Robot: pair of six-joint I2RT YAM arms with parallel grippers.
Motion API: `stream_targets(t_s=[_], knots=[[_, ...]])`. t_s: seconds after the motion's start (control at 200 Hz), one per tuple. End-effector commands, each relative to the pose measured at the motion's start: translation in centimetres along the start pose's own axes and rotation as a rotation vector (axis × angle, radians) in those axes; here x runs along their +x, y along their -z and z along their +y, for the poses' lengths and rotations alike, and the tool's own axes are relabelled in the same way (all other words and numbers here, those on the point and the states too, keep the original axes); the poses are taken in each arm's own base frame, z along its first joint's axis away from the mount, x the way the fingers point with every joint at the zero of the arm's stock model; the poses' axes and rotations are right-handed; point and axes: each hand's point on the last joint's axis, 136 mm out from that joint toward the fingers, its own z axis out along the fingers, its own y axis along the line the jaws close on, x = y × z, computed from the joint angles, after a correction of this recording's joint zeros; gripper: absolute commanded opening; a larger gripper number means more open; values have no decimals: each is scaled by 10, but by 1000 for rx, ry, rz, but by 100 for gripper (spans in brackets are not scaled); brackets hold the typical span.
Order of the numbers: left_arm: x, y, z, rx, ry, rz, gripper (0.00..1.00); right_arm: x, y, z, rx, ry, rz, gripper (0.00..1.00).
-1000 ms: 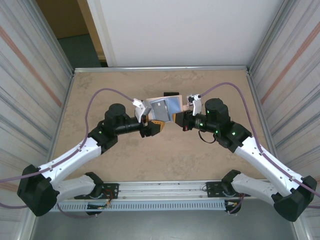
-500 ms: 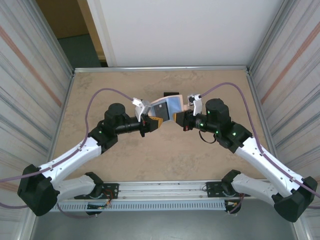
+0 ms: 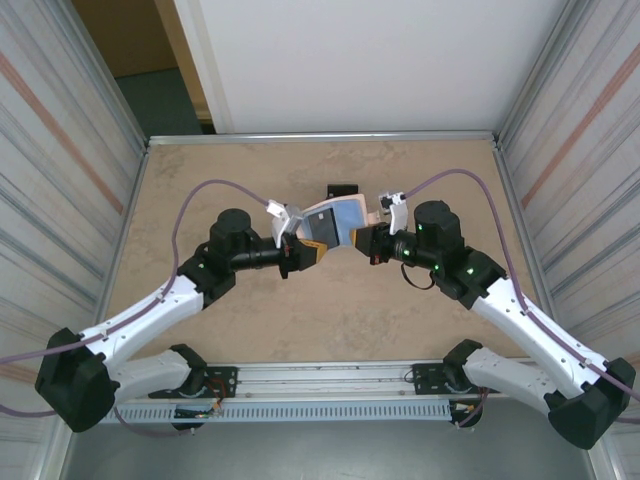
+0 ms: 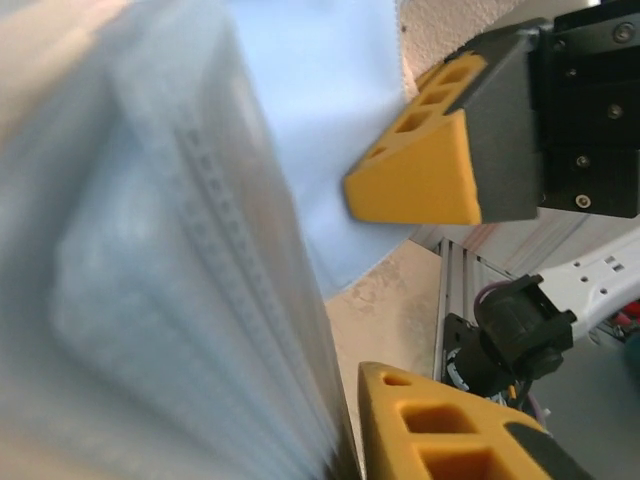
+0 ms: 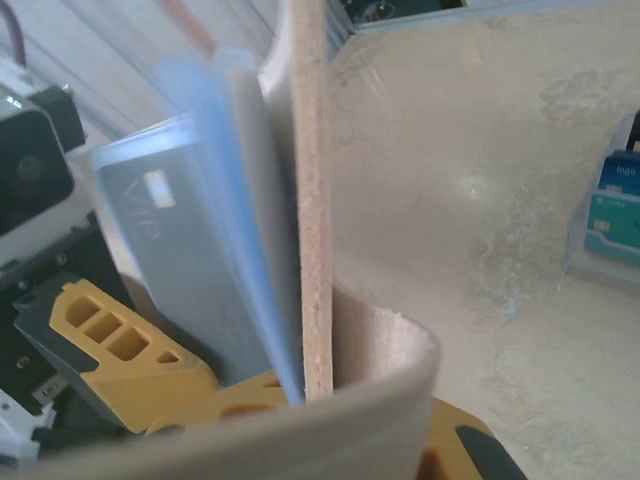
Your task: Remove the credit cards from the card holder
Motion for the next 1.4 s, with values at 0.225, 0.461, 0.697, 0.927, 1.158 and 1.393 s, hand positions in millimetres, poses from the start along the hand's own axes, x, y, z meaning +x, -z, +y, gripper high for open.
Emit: stream_targets(t_s=[0.225,0.461,0.697,0.927,1.158,1.393], knots=[[-12,-3,-14,94,12,-18,24,-5,1,9,-49,6,-16,0],[-11,-2,-13,88,18,-16,22,-4,7,2,-8,12,-29,20],[-3,4,-9,62,1,25,16,-7,17,-19,85,2,-49,36],[1,10,-20,139,-24,62,11,-10,30,-58,283,-45,-63,47],[6,12,-17,156,32,125,8,-1,24,-77,345,-73,-12,51],[22,10,3,99,154,201,8,1,21,-79,360,-81,18,52]])
